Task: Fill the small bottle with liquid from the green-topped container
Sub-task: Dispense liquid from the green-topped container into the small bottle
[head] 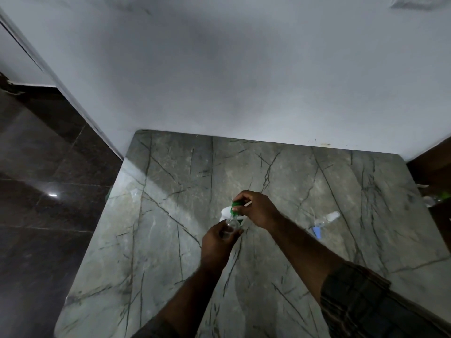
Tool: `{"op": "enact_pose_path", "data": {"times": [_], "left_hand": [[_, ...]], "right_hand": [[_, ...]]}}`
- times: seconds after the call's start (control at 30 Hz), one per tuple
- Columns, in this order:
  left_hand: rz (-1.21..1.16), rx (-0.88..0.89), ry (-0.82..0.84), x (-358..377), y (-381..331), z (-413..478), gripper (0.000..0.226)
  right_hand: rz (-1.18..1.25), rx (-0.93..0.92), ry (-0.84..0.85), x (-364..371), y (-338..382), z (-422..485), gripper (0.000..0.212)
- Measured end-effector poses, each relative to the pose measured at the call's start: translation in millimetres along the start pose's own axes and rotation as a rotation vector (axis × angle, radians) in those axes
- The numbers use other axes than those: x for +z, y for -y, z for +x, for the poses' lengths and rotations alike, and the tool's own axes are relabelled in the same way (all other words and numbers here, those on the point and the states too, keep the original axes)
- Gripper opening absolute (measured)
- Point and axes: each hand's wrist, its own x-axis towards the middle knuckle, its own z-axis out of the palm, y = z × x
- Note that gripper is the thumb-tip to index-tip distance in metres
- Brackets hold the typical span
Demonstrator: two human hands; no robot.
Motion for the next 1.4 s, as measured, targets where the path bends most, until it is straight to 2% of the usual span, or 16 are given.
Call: {"op": "enact_pose_path", "data": {"times": [0.07, 0.23, 0.37, 0.63, 0.97, 1.4], "left_hand": [[0.028, -0.011, 0.020, -0.3, 3.4, -0.5, 0.025], [0.010, -0.087, -0.037, 2.7, 10.6, -0.3, 0.045], [0.021, -0.073, -0.049, 0.3, 7.2, 0.9, 0.042], [0.049, -0.056, -0.009, -3.9, 14.3, 5.8, 0.042], [0.063, -0.063, -0.026, -9.1, 22.2, 10.4, 0.059], [0.121, -0.017, 0.011, -7.3, 26.3, 11.8, 0.056]], "right_hand": [[-0.036, 0.010, 0.032, 0.2, -1.1, 0.7, 0.019], [-0.068, 0.028, 0.067, 3.5, -3.5, 3.0, 0.020], [-0.044, 0.074, 0.057, 0.1, -1.0, 8.4, 0.023], [-0.101, 0.047, 0.085, 0.5, -4.5, 12.3, 0.024], [-0.165, 0.029, 0.126, -4.0, -2.0, 15.3, 0.027], [-0.237, 0.024, 0.192, -8.8, 3.6, 23.0, 0.028]]}}
